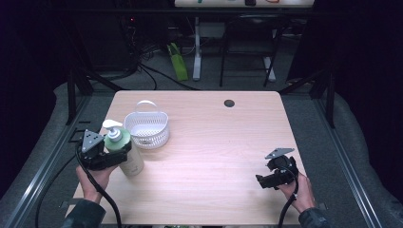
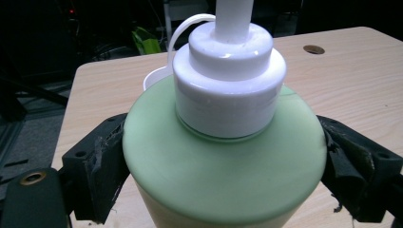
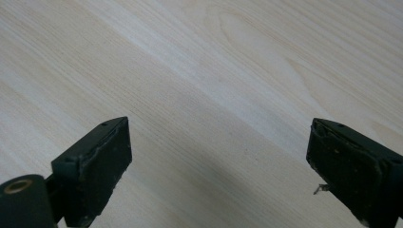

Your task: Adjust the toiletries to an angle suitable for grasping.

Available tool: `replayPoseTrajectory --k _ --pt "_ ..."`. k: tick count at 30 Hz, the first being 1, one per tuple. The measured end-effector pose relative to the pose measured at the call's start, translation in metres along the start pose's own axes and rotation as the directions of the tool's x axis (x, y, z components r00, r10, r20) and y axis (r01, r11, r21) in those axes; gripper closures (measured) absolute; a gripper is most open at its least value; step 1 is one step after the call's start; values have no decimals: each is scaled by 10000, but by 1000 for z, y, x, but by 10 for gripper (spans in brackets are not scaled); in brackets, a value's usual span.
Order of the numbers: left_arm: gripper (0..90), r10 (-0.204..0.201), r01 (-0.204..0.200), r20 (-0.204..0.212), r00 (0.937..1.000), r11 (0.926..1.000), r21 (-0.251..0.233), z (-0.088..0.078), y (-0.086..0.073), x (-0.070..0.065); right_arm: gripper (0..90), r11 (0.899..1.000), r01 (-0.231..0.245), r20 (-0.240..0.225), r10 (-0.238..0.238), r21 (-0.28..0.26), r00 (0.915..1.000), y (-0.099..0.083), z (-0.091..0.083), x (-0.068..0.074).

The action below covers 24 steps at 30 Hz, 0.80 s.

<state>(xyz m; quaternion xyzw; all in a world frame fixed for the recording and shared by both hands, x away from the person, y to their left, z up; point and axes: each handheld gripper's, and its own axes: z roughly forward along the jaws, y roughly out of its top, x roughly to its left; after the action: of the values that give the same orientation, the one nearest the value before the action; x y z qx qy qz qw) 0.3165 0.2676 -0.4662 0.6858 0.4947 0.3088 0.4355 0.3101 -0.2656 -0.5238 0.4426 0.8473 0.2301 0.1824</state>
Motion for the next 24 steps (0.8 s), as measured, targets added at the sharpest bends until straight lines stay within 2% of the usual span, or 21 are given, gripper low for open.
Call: replayPoseTrajectory --k 4,8,24 --pt "122 5 -5 -24 10000 10000 -16 1 0 -4 73 10000 -29 34 29 -4 10000 0 0 0" --pt "122 -143 143 -282 9995 9999 2 2 1 -10 73 10000 -32 31 32 11 10000 0 0 0" --pt "123 -344 341 -692 9970 9994 -59 12 5 -30 74 10000 -9 14 9 -7 10000 0 0 1"
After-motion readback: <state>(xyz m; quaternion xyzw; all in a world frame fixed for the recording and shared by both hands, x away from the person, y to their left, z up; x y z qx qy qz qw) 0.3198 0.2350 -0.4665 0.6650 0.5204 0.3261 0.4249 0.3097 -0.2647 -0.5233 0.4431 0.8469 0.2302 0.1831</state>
